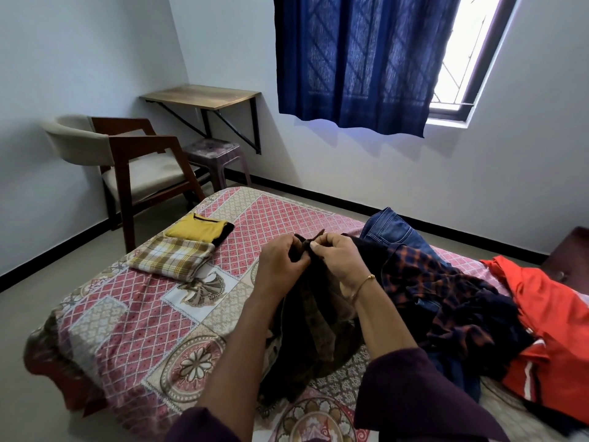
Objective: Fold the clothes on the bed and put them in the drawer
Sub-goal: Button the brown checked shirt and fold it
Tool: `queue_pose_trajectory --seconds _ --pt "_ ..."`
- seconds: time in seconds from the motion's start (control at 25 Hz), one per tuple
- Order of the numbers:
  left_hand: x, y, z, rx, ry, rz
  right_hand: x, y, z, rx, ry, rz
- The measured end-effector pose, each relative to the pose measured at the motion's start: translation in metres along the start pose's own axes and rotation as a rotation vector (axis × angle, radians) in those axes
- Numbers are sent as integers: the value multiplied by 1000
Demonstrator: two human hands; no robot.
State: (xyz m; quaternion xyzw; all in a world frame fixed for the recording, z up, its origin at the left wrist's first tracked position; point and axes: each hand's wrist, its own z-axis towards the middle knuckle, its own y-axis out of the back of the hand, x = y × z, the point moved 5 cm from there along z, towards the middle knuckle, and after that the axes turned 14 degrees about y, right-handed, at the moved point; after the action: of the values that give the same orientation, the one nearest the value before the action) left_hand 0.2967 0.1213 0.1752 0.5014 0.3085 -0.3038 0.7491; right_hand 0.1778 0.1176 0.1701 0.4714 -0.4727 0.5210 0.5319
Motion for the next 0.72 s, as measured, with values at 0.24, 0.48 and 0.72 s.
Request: queue_pose_trajectory --seconds 0.24,0.48,0.72 --pt "7 -10 -7 328 193 -394 3 16 2 -61 -7 294" --pt "6 -11 -10 261 238 -448 20 36 10 -96 33 727" --pt "-19 -20 -12 419 609 -1149 6 28 9 -139 90 642"
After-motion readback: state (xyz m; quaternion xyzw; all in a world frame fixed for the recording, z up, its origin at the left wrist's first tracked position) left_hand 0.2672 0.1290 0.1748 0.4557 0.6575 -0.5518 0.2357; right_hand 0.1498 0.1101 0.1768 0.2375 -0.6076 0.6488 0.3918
